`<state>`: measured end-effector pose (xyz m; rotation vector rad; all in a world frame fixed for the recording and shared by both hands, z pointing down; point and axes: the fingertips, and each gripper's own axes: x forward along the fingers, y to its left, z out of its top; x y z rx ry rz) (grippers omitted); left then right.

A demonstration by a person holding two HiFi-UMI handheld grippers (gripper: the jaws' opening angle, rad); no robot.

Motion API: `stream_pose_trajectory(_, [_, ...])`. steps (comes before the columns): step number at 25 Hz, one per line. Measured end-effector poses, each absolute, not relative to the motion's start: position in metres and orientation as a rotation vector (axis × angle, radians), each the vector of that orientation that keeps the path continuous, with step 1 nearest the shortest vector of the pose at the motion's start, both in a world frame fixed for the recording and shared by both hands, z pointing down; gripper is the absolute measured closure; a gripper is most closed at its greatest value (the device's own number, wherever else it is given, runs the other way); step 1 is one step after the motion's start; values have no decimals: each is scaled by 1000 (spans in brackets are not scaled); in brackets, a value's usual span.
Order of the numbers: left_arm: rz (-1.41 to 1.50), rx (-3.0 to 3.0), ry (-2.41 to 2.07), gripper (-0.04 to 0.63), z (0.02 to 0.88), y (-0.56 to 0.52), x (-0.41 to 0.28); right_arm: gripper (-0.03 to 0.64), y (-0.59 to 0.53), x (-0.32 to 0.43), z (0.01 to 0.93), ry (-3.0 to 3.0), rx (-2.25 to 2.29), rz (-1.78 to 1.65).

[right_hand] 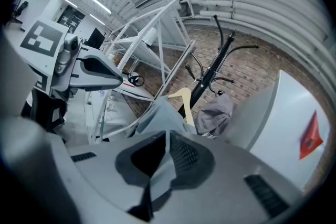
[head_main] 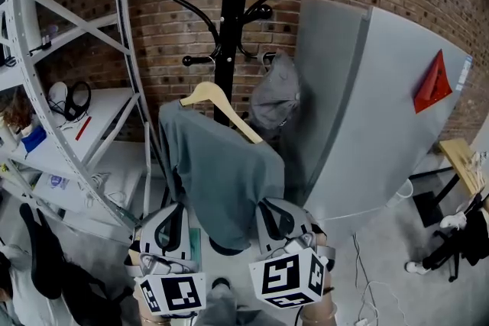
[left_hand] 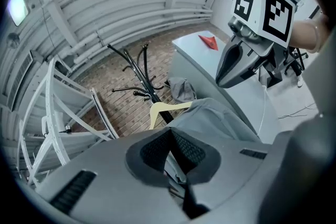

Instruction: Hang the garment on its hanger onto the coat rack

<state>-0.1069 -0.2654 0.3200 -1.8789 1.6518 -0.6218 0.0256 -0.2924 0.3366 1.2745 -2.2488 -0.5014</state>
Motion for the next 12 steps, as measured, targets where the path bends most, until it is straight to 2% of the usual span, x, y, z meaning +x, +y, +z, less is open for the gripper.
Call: stream_pose_trajectory(12, [-660,-1898,1633,592,329,-265,-99,588,-291,28,341,-2253,1272,-509])
